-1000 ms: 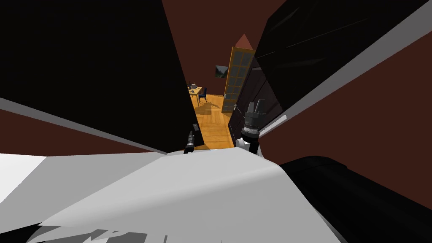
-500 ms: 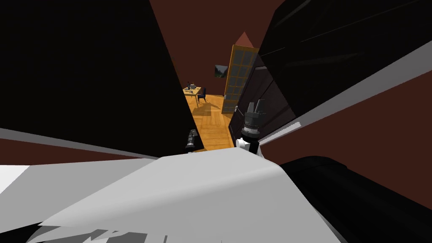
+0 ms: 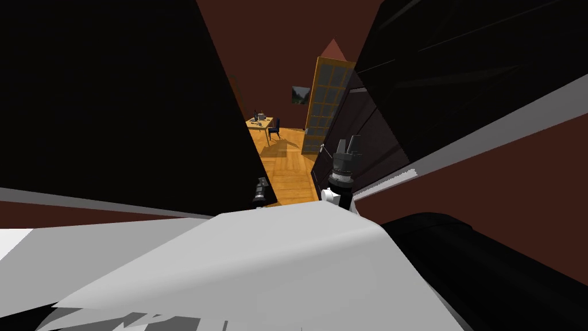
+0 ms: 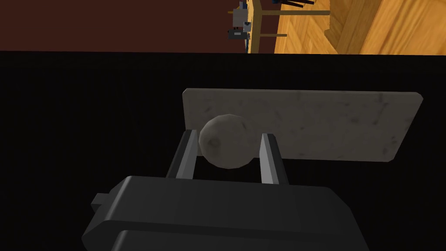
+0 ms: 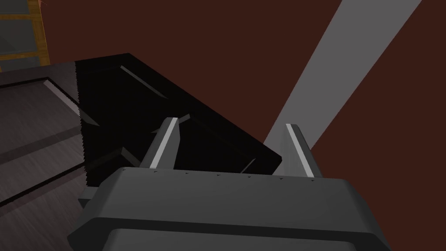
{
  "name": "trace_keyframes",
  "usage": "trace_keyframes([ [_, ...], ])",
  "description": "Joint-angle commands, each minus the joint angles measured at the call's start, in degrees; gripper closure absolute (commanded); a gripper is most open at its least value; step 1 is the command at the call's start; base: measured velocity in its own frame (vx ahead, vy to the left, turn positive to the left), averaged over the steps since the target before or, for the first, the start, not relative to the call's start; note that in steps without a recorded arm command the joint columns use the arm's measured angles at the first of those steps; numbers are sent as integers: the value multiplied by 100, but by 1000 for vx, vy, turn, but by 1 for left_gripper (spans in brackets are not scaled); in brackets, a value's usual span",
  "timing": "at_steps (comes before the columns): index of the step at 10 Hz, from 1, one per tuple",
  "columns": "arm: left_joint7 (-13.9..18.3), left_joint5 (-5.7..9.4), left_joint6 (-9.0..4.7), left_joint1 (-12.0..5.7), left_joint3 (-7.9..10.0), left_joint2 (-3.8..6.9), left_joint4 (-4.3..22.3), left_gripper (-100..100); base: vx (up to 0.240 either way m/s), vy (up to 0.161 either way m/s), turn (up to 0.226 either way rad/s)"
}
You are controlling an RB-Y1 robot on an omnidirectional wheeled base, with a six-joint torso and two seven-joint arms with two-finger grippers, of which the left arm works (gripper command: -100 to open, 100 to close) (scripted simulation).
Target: Push the door open
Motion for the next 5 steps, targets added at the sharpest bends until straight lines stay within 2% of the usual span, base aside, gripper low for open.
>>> trace_keyframes([
  [1, 3, 1, -8, 5, 1, 0, -2, 100, -11, 0, 0],
  [3, 3, 1, -8, 5, 1, 0, -2, 100, -3, -1, 1],
  [4, -65, 104, -6, 43, 125, 81, -22, 100, 88, -19, -79],
  [5, -80, 128, -9, 50, 155, 96, -30, 100, 135, -27, -52],
])
